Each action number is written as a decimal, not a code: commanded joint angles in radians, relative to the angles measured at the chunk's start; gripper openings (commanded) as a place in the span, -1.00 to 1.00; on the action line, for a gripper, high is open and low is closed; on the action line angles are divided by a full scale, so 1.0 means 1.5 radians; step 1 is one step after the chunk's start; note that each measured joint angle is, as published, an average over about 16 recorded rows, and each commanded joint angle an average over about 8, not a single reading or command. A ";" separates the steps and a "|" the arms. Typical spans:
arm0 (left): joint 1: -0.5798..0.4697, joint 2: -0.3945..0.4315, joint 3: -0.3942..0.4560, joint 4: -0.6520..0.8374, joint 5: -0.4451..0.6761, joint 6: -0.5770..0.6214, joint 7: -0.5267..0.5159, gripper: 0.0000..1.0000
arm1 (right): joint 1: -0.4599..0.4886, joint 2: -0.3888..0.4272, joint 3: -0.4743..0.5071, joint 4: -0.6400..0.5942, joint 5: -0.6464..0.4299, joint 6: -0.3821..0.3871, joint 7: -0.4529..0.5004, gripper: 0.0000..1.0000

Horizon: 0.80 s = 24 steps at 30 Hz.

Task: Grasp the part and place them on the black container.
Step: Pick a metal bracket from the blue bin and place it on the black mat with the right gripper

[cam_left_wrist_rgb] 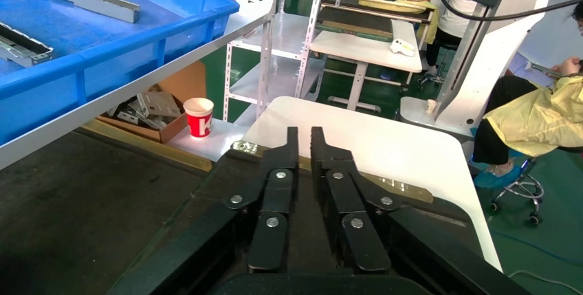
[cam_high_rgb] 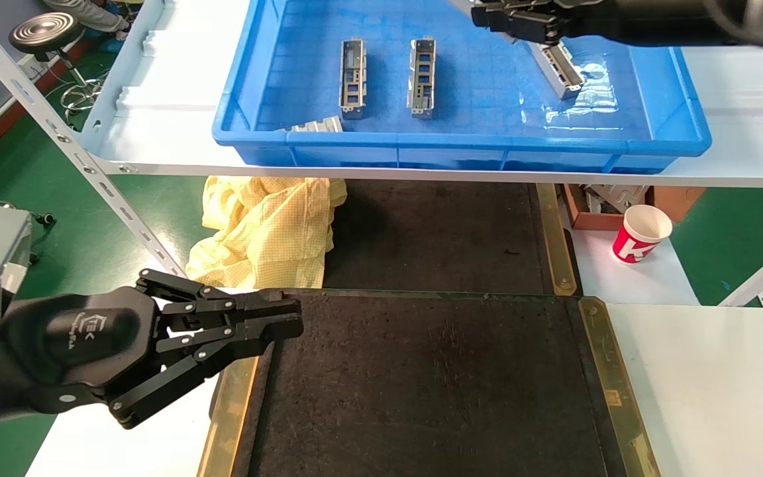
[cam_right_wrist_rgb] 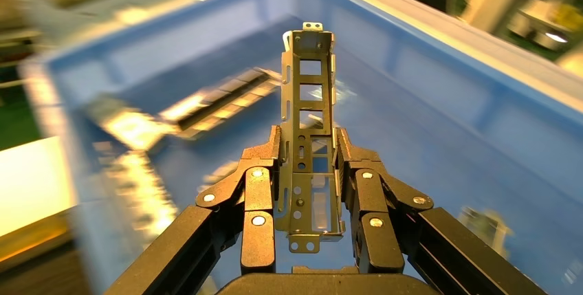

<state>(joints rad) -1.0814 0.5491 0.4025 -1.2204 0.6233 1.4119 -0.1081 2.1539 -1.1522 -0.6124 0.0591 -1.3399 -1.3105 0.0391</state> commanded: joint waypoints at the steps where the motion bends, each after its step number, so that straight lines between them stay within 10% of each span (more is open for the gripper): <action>1: 0.000 0.000 0.000 0.000 0.000 0.000 0.000 1.00 | 0.009 0.015 0.002 0.006 0.004 -0.046 -0.006 -1.00; 9: 0.000 0.000 0.000 0.000 0.000 0.000 0.000 1.00 | 0.020 0.050 -0.020 0.045 -0.011 -0.186 -0.036 -1.00; 24: 0.000 0.000 0.000 0.000 0.000 0.000 0.000 1.00 | -0.114 0.185 -0.199 0.452 0.177 -0.196 0.030 -1.00</action>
<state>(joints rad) -1.0814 0.5491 0.4025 -1.2204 0.6233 1.4119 -0.1081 1.9927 -0.8967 -0.9110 0.6864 -1.0977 -1.6040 0.0614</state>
